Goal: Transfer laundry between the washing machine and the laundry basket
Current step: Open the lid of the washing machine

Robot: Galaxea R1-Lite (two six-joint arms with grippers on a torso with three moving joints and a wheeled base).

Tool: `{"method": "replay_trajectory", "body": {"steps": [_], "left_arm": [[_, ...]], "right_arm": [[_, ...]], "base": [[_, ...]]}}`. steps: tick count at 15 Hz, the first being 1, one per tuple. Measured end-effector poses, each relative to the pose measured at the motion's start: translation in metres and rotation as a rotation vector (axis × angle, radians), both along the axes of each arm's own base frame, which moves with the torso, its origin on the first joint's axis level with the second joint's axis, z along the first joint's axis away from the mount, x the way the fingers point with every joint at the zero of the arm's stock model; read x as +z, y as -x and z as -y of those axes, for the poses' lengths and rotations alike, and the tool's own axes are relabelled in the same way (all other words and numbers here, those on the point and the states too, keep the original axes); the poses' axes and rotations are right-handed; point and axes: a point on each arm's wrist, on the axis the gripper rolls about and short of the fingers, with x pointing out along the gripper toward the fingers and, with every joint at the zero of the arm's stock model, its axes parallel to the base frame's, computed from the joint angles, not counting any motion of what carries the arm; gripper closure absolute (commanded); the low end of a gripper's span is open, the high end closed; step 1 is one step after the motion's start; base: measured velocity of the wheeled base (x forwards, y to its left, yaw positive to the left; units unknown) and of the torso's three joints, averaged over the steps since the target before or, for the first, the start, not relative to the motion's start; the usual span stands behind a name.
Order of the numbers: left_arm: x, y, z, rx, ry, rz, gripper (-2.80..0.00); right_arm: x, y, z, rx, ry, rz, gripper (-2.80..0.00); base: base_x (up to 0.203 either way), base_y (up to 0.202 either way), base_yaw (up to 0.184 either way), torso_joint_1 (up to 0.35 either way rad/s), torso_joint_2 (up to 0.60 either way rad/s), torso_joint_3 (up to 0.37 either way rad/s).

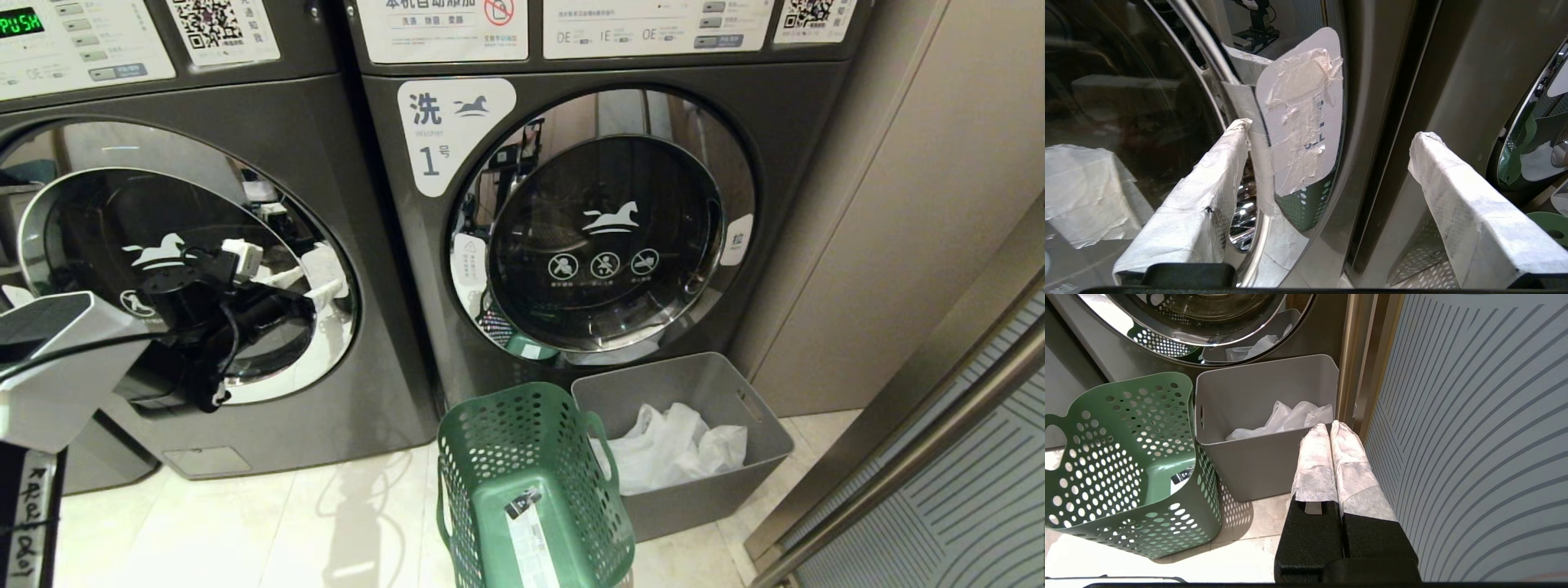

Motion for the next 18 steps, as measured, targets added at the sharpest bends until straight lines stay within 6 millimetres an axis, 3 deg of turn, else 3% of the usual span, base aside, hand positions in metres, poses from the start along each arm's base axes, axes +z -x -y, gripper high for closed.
{"method": "replay_trajectory", "body": {"steps": [8,18], "left_arm": [[-0.008,-0.011,0.006,-0.006,0.002,0.005,-2.8],[-0.011,-0.026,-0.004,-0.054,0.026,-0.005,-2.8]], "right_arm": [[0.0,0.0,0.0,0.0,0.0,0.0,0.0],[0.0,0.0,0.0,0.0,0.0,0.0,0.0]], "base": [[0.0,0.0,0.0,0.0,0.0,0.0],[0.0,0.0,0.0,0.0,0.0,0.0]]}}
